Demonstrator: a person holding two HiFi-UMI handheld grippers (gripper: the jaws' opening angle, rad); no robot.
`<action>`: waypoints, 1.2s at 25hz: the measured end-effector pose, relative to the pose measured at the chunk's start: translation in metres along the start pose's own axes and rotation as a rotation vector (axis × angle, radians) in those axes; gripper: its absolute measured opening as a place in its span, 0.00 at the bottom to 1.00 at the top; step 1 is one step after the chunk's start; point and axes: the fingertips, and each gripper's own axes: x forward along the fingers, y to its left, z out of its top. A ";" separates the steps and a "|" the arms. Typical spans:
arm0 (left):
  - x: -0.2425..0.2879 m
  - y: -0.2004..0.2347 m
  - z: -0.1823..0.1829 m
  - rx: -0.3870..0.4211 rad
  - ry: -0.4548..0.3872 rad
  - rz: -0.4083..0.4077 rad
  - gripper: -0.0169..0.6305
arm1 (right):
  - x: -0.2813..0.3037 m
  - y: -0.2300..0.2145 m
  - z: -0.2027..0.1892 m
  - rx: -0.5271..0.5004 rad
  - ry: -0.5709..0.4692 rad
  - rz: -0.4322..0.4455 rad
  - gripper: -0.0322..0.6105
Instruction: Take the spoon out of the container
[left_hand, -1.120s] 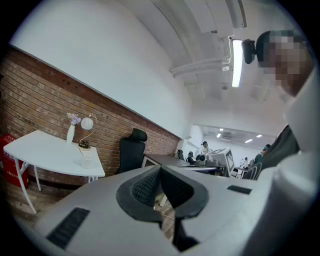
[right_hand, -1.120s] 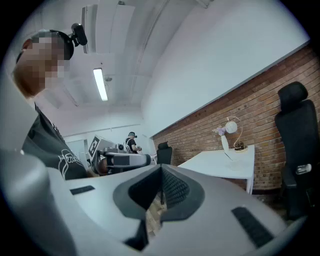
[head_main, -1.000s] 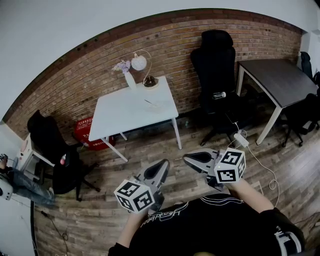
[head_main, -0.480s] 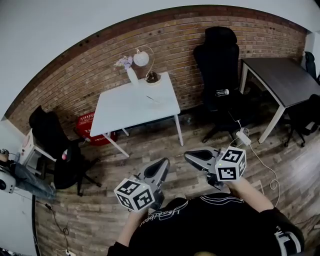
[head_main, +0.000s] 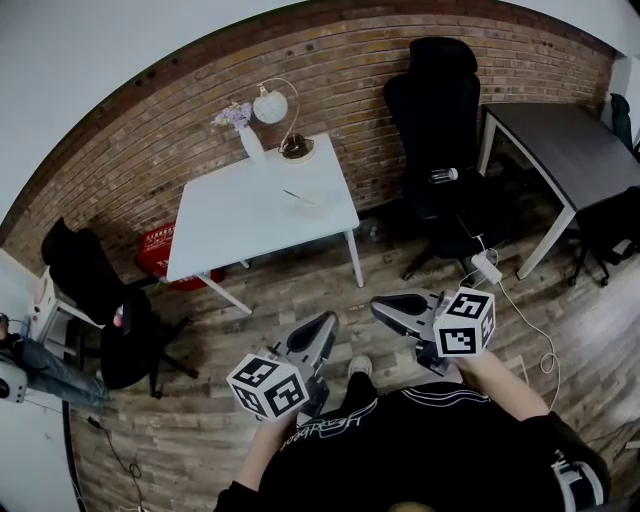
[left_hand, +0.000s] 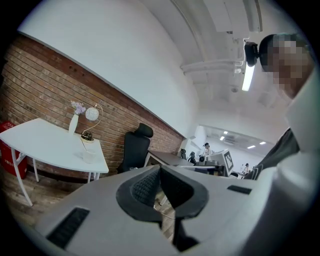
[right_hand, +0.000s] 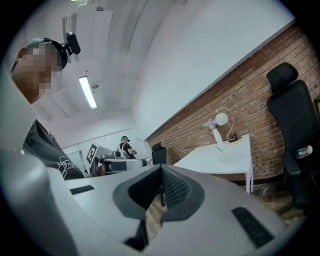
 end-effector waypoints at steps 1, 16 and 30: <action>0.007 0.012 0.004 -0.007 0.005 -0.002 0.04 | 0.007 -0.011 0.004 0.008 0.000 -0.007 0.05; 0.102 0.196 0.103 -0.024 0.037 -0.094 0.04 | 0.137 -0.176 0.075 0.073 0.019 -0.135 0.05; 0.148 0.293 0.124 -0.051 0.062 -0.085 0.04 | 0.184 -0.256 0.093 0.116 -0.020 -0.214 0.05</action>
